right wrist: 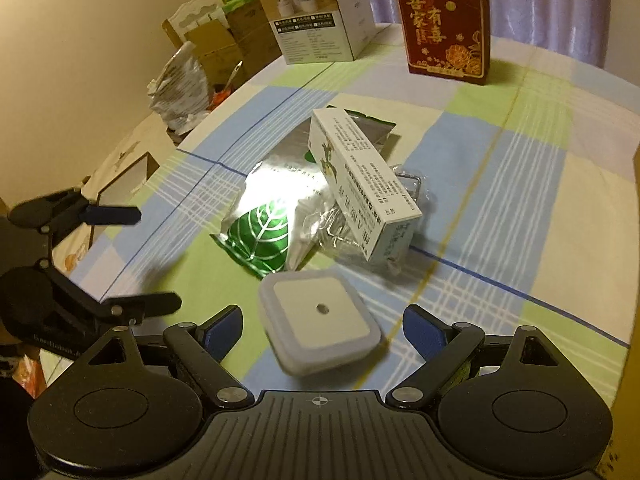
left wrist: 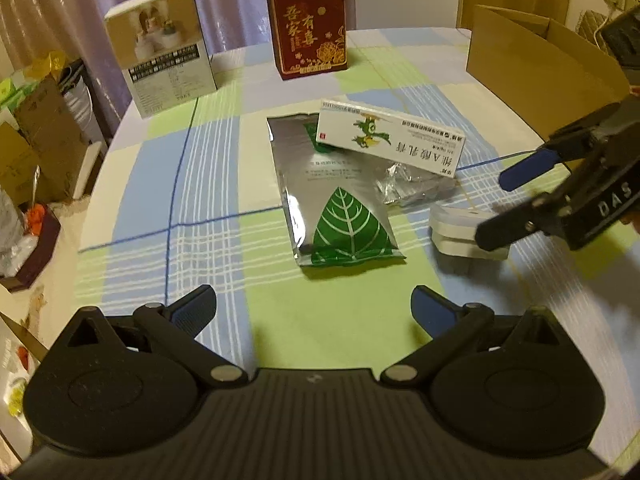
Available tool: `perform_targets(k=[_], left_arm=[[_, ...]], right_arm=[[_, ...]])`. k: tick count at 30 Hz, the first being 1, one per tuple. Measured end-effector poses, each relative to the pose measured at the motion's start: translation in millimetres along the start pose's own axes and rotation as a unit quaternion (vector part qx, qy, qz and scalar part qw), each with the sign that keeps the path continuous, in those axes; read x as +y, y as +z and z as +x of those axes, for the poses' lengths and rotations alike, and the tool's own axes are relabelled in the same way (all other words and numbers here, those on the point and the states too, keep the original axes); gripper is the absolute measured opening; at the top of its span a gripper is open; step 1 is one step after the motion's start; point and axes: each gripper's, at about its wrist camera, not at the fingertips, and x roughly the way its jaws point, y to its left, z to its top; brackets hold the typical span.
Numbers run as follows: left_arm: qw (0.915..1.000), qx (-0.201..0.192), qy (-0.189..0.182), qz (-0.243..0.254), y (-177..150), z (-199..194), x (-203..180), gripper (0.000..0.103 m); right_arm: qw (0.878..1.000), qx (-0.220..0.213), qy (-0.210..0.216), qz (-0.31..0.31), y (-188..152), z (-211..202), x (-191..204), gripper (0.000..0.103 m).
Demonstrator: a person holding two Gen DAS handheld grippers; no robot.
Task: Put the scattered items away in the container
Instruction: 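Grasp the white square night light with the right tool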
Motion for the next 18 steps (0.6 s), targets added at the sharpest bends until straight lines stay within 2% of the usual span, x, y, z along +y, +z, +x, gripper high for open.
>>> perform_targets(k=[9, 11, 14, 18], left_arm=[[0.9998, 0.004, -0.007, -0.02, -9.8, 7.3, 9.0, 0.102], [0.9997, 0.006, -0.009, -0.021, -9.7, 8.6, 9.9, 0.102], [0.9997, 0.006, -0.012, -0.02, -9.4, 10.0, 9.0, 0.102], [0.9997, 0.008, -0.013, -0.016, -9.6, 11.0, 7.4, 0.102]], right_arm=[[1.0, 0.021, 0.017, -0.012, 2.3, 24.8, -7.7, 0.093], [0.999, 0.028, 0.021, -0.017, 3.6, 29.8, -6.1, 0.078], [0.999, 0.037, 0.025, -0.023, 4.0, 33.9, -3.6, 0.078], [0.998, 0.041, 0.032, -0.022, 2.1, 32.6, 0.0, 0.071]])
